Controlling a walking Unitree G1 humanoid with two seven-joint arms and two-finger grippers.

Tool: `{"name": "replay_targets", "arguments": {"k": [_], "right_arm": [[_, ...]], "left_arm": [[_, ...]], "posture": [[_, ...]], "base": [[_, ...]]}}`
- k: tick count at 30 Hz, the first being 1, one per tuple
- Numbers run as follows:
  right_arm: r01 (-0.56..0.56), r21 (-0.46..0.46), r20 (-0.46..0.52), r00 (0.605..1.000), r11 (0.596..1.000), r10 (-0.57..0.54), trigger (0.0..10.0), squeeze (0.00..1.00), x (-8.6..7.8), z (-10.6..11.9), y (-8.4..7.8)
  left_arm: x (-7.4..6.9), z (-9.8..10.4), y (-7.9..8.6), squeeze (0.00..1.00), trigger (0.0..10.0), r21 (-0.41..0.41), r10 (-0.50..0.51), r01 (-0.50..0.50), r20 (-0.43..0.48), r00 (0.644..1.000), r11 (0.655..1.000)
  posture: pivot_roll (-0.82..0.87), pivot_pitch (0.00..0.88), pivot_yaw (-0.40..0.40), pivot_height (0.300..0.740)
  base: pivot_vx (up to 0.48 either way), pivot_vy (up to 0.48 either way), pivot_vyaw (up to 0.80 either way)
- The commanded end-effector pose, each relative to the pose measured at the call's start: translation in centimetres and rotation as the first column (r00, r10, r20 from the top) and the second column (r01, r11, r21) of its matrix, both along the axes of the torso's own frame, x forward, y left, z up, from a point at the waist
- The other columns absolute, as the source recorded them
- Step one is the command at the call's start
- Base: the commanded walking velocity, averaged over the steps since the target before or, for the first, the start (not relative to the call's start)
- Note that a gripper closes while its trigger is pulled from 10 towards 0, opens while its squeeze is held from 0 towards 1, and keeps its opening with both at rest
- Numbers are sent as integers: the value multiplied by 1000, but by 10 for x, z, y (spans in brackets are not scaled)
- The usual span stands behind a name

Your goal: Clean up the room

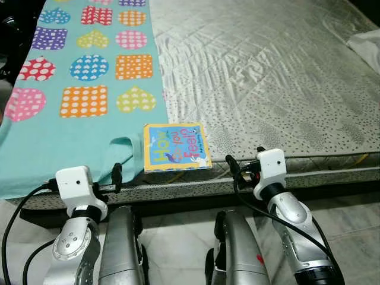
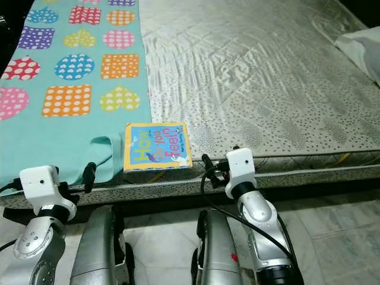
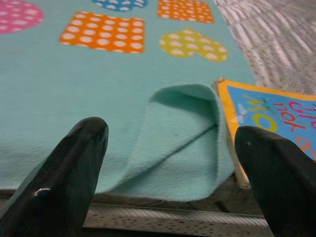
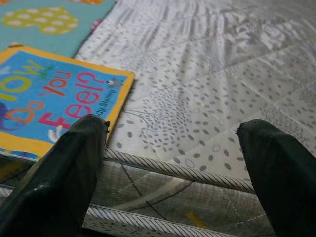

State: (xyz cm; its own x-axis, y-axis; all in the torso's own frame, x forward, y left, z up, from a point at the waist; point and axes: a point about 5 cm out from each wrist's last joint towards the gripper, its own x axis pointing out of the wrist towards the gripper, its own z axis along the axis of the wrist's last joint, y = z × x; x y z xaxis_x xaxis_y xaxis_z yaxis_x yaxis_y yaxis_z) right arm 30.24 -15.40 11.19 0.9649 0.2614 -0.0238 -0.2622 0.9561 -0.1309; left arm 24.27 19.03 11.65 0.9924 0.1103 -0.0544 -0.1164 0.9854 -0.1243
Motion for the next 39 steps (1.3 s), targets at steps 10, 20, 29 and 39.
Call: {"name": "replay_targets", "arguments": {"k": [10, 20, 29, 39], "right_arm": [[11, -12, -8, 1000, 1000, -11, 10000, 0, -2, -4, -3], [13, -13, -7, 1000, 1000, -13, 10000, 0, -1, -4, -3], [13, -14, -6, 1000, 1000, -13, 10000, 0, -2, -4, -3], [12, -20, -7, 1000, 1000, -13, 10000, 0, -2, -5, -4]], "left_arm": [[-1, 2, 0, 0, 10000, 3, -9, 9, 6, 1000, 1000], [0, 2, 0, 0, 10000, 4, -20, 20, 5, 1000, 1000], [0, 2, -1, 0, 10000, 7, -26, 26, 3, 1000, 1000], [0, 0, -1, 0, 10000, 6, -18, 18, -8, 1000, 1000]], "posture": [[-68, 282, -84, 566], [-66, 292, -83, 566], [-64, 286, -80, 566], [-63, 283, -81, 566]], "base": [[283, 0, 0], [146, 0, 0], [341, 0, 0], [217, 0, 0]]}}
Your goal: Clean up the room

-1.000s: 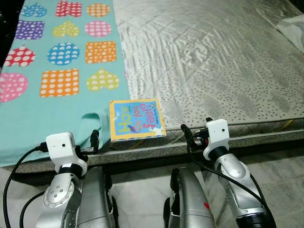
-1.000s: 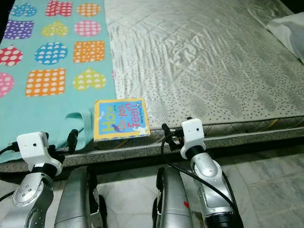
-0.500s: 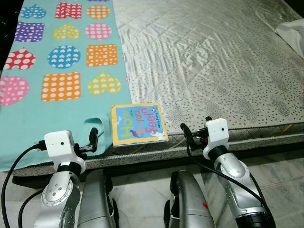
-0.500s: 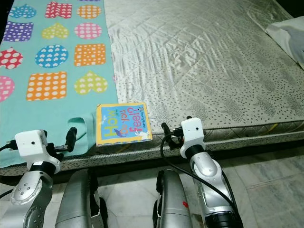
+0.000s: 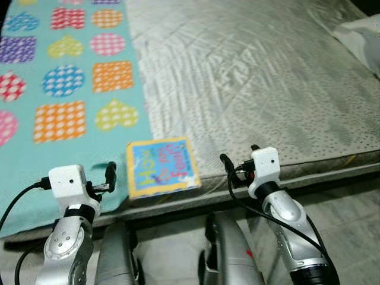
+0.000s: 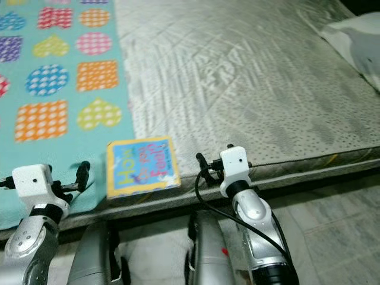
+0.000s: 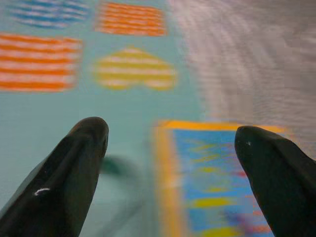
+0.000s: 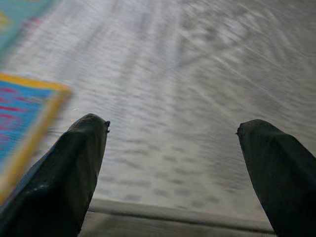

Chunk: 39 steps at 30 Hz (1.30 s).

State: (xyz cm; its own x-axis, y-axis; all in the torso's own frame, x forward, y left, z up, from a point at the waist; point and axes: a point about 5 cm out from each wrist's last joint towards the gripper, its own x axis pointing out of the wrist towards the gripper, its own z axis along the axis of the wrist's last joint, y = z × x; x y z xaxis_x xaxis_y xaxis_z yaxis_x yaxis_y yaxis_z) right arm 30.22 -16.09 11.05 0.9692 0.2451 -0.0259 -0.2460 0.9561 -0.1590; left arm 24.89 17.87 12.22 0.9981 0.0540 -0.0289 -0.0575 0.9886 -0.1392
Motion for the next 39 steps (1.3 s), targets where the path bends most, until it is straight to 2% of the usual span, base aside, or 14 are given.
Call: {"name": "replay_targets", "arguments": {"k": [1, 5, 10, 12, 14, 15, 17, 20, 25, 32, 39], "right_arm": [[-4, 7, -12, 1000, 1000, 4, 10000, 0, -2, -4, 3], [-6, 6, -9, 1000, 1000, 6, 10000, 0, -1, -4, 3], [-4, 1, -6, 1000, 1000, 4, 10000, 0, -1, -3, 1], [-1, -2, -4, 1000, 1000, 1, 10000, 0, -1, -2, 0], [0, -8, -2, 1000, 1000, 0, 10000, 0, -2, -1, -2], [0, -8, -2, 1000, 1000, 0, 10000, 0, -2, -1, -2], [4, -21, 2, 1000, 1000, -3, 10000, 0, -4, 0, -5], [15, -30, 2, 1000, 999, -15, 10000, 0, -7, 0, -11], [24, -38, 1, 1000, 999, -24, 10000, 0, -9, 0, -15], [16, -44, 2, 1000, 999, -16, 10000, 0, -7, 2, -14], [10, -55, 8, 1000, 998, -10, 10000, 0, -5, 3, -14]], "left_arm": [[-6, -6, 11, 0, 10000, 20, 39, -38, -35, 999, 999], [-6, -7, 10, 0, 10000, 14, 35, -35, -41, 999, 999], [-4, -15, 11, 0, 10000, -12, 34, -35, -101, 994, 999], [-1, -19, 15, 0, 10000, -8, 14, -15, -133, 991, 1000], [5, -22, 27, 0, 10000, -7, 35, -37, -157, 987, 999], [5, -22, 27, 0, 10000, -7, 35, -37, -157, 987, 999], [13, -20, 35, 0, 10000, -10, 27, -29, -157, 987, 1000], [24, -15, 37, 0, 10000, -17, 0, -3, -149, 989, 1000], [33, -11, 30, 0, 10000, -27, -32, 28, -130, 991, 999], [30, -9, 17, 0, 10000, -60, -70, 64, -106, 992, 996], [37, 19, 3, 0, 10000, -68, -100, 99, -7, 995, 993]], "posture": [[-63, 283, -81, 566], [-62, 276, -84, 566], [-70, 276, -84, 566], [-79, 281, -85, 566], [-95, 281, -85, 566], [-95, 281, -85, 566], [-106, 285, -85, 566], [-121, 291, -84, 566], [-131, 296, -85, 566], [-129, 293, -95, 566], [-127, 284, -97, 566]], "base": [[0, 0, 0], [0, 0, 0], [0, 0, 0], [0, 0, 0], [0, 0, 0], [0, 0, 0], [0, 0, 0], [0, 0, 0], [0, 0, 0], [0, 0, 0], [0, 0, 0]]}}
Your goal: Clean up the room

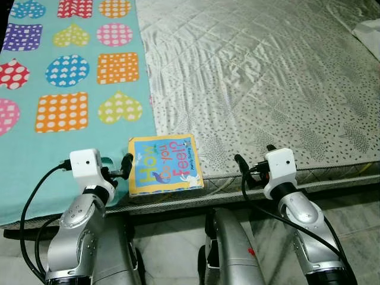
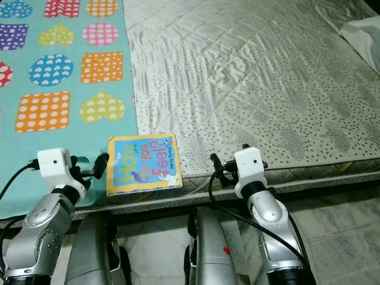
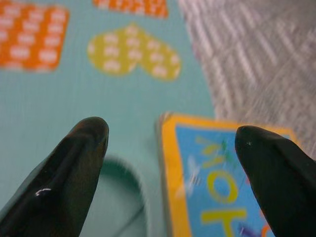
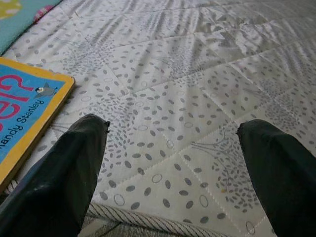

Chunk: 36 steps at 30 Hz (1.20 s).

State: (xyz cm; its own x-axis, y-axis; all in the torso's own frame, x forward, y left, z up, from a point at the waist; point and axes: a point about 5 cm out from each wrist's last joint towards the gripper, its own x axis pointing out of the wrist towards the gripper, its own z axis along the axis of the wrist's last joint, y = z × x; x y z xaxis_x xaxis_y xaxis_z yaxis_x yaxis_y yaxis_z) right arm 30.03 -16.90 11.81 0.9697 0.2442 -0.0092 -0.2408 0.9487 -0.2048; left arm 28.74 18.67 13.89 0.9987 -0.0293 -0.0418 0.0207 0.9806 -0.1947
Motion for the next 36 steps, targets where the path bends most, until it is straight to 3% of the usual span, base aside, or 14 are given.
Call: {"name": "replay_targets", "arguments": {"k": [1, 13, 17, 20, 24, 32, 36], "right_arm": [[10, -14, -20, 1000, 1000, -11, 10000, 0, -4, -5, -5], [11, -21, -10, 1000, 1000, -11, 10000, 0, -2, -3, -6], [13, -27, -1, 1000, 1000, -13, 10000, 0, -2, -1, -6], [14, -32, 5, 1000, 999, -14, 10000, 0, -2, 0, -7], [21, -35, 8, 1000, 999, -21, 10000, 0, -2, 1, -9], [36, -46, 14, 999, 998, -35, 10000, 0, -6, 2, -14], [37, -48, 16, 999, 998, -36, 10000, 0, -5, 2, -14]], "left_arm": [[0, 5, -7, 0, 10000, -20, -22, 22, 12, 1000, 1000], [18, 8, -15, 0, 10000, -93, -49, 50, 18, 999, 994], [39, -10, -6, 0, 10000, -144, -60, 52, -55, 997, 988], [44, -18, -5, 0, 10000, -164, -83, 69, -79, 993, 984], [47, -28, -10, 0, 10000, -175, -126, 103, -127, 984, 979], [50, -57, -34, 0, 10000, -201, -266, 216, -265, 927, 955], [49, -60, -34, 0, 10000, -193, -250, 201, -278, 928, 960]], "posture": [[-127, 284, -97, 566], [-142, 274, -96, 566], [-161, 268, -106, 566], [-169, 266, -106, 566], [-182, 267, -101, 566], [-200, 270, -94, 566], [-200, 270, -93, 566]], "base": [[0, 0, 0], [0, 0, 0], [0, 0, 0], [0, 0, 0], [0, 0, 0], [0, 0, 0], [0, 0, 0]]}}
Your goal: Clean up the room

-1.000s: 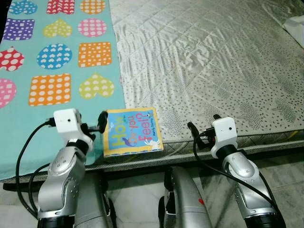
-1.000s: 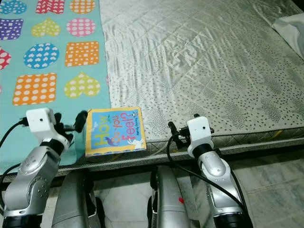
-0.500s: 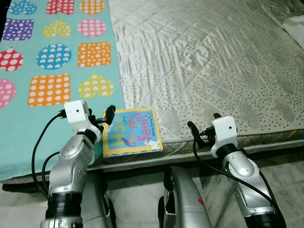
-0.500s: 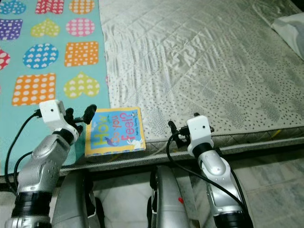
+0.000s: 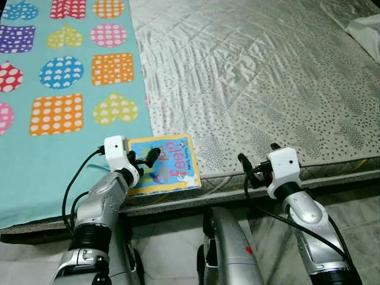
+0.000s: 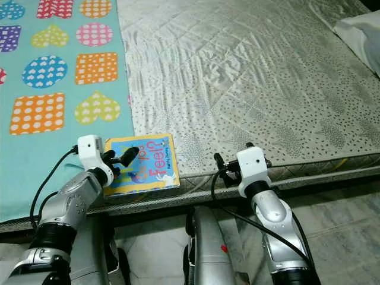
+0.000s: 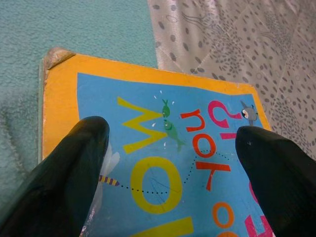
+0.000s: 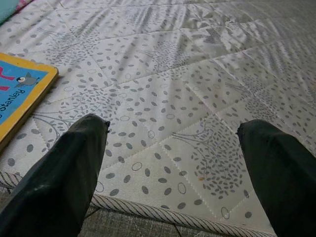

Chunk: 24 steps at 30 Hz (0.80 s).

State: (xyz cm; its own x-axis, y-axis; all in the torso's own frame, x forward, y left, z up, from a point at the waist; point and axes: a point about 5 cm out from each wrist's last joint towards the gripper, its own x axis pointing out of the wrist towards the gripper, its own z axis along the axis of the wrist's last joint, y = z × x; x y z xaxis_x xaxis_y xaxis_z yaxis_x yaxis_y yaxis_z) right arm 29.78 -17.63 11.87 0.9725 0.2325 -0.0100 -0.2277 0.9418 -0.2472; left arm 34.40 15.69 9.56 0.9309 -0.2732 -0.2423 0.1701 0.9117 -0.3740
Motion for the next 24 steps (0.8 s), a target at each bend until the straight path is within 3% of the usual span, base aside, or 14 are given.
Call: {"name": "replay_targets", "arguments": {"k": [1, 14, 24], "right_arm": [[25, -6, 6, 1000, 1000, -25, 10000, 0, -3, 2, -7], [-81, 37, 45, 996, 996, 79, 10000, 0, -1, 25, 8], [-100, 52, 53, 994, 994, 97, 10000, 0, 3, 35, 8]], "left_arm": [[-8, -17, -4, 0, 10000, 7, -13, 13, -72, 997, 1000], [-28, -23, 18, 0, 10000, 36, 128, -125, -92, 987, 991], [-43, -17, 32, 0, 10000, 27, 220, -218, -89, 971, 976]], "posture": [[-200, 270, -93, 566], [-169, 266, -99, 566], [-144, 256, -93, 566]], "base": [[0, 0, 0], [0, 0, 0], [0, 0, 0]]}}
